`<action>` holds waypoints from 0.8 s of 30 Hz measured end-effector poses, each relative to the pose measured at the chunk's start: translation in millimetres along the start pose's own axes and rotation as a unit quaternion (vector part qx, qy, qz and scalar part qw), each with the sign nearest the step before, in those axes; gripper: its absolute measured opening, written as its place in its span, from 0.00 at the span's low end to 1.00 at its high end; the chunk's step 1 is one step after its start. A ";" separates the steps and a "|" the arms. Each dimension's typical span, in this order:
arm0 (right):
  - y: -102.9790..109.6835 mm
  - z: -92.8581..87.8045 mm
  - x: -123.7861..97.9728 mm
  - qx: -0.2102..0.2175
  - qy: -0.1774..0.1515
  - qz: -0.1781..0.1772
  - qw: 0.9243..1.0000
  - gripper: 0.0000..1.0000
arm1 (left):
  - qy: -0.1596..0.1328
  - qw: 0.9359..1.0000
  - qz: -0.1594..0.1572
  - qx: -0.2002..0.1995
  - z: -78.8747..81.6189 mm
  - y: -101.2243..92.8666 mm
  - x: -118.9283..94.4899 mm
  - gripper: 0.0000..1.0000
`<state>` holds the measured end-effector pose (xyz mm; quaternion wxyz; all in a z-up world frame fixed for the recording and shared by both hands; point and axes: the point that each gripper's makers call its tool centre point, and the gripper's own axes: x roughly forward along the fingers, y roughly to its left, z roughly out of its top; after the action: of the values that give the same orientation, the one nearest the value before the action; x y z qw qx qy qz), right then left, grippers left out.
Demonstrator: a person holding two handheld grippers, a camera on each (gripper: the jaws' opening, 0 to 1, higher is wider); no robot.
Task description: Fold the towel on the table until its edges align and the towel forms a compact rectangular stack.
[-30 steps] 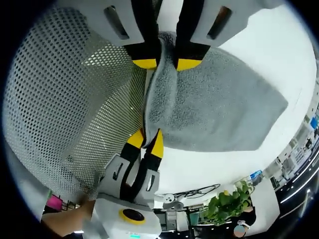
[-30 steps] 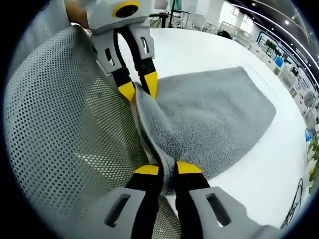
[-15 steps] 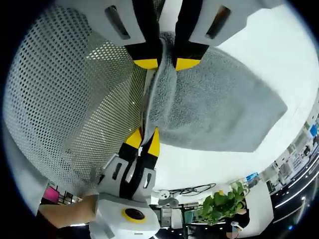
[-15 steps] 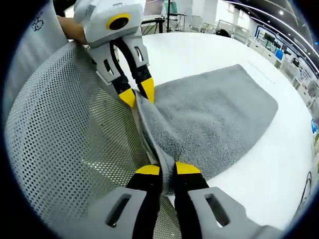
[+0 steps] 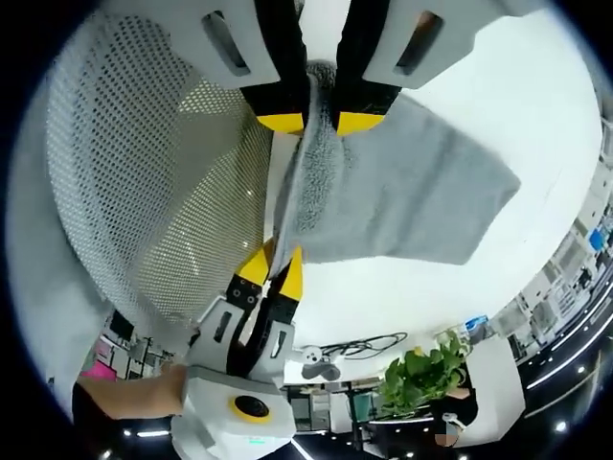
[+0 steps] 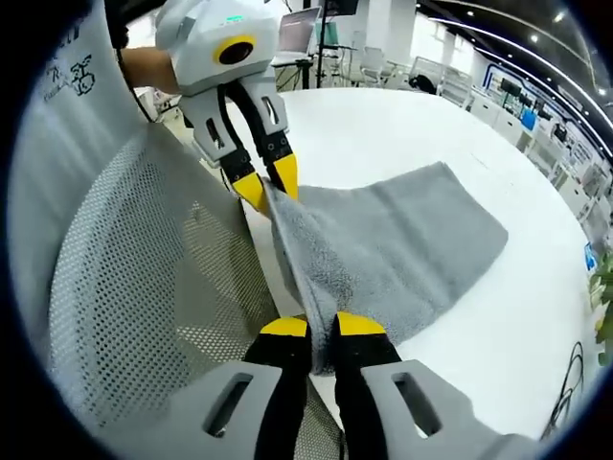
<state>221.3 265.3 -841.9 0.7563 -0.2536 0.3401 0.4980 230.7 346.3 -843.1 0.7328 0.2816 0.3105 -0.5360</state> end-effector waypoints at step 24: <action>7.3 55.6 -61.5 -0.010 -0.049 -0.014 0.999 0.05 | -0.064 0.997 0.025 -0.043 47.9 8.6 -63.7 0.09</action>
<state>212.3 272.5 -759.5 0.7761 -0.2415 0.2941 0.5028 231.5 351.8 -763.1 0.7757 0.2227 0.2781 -0.5210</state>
